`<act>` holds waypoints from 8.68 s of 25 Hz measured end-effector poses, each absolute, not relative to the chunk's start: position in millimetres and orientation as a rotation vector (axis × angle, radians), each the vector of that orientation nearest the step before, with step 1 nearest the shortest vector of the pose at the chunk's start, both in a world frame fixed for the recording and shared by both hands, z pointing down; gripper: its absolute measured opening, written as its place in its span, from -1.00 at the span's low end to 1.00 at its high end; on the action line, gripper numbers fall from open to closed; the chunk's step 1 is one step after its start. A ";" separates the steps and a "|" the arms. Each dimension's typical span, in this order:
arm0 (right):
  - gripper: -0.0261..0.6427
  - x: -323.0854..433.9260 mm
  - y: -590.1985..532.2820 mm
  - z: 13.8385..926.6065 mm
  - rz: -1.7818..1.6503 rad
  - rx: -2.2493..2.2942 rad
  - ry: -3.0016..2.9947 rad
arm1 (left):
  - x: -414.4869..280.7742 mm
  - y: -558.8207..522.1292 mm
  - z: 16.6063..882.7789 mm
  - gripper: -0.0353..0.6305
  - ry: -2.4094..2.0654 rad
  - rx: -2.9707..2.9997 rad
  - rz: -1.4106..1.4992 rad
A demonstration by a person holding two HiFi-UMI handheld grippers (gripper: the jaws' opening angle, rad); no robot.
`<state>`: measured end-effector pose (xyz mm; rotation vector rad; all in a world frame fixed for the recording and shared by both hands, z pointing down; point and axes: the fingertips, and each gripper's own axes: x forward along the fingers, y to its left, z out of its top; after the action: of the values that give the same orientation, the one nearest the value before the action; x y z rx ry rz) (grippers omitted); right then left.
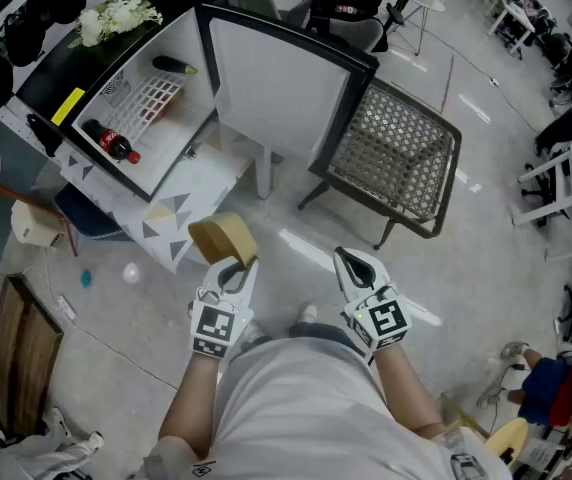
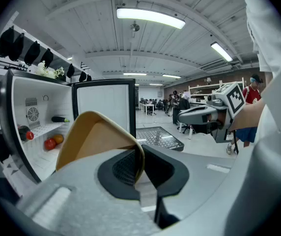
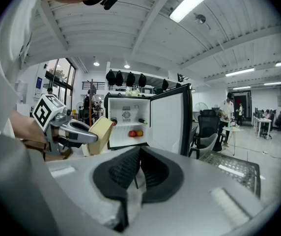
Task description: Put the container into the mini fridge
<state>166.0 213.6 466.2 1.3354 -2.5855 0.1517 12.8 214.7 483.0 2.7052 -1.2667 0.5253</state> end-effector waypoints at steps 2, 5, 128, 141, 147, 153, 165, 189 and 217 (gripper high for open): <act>-0.91 170.6 210.7 464.8 0.136 1.325 -2.597 | 20.1 212.0 479.8 -0.83 -1.262 2.707 0.513; -0.91 178.3 207.5 464.2 0.134 1.309 -2.612 | 32.4 211.6 479.9 -0.83 -1.258 2.697 0.516; -0.91 -30.8 -180.0 480.2 0.077 0.619 -2.793 | -215.0 -245.7 499.2 -0.82 -1.751 2.103 1.286; -0.91 -32.0 -181.2 480.4 0.077 0.603 -2.791 | -234.4 -274.5 521.6 -0.81 -1.709 2.003 1.485; -0.91 -32.1 -181.2 480.1 0.078 0.596 -2.790 | -233.6 -280.2 528.0 -0.80 -1.700 1.986 1.526; -0.91 -32.2 -182.6 482.1 0.082 0.599 -2.786 | -233.4 -283.4 530.0 -0.76 -1.700 1.994 1.509; -0.91 -32.4 -181.4 482.7 0.088 0.575 -2.792 | -228.8 -283.2 533.3 -0.51 -1.700 1.991 1.526; -0.91 -44.5 -164.8 469.1 0.049 0.307 -2.850 | -202.4 -219.4 479.6 -0.78 -1.963 1.983 1.095; -0.91 -96.2 -106.5 449.3 0.045 -0.098 -2.889 | -167.2 -38.0 469.8 -0.87 -2.142 1.824 0.598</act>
<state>-96.2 -106.5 449.3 -0.0980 -2.8888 0.0447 -167.2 -38.0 469.8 1.8237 -2.1416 0.5980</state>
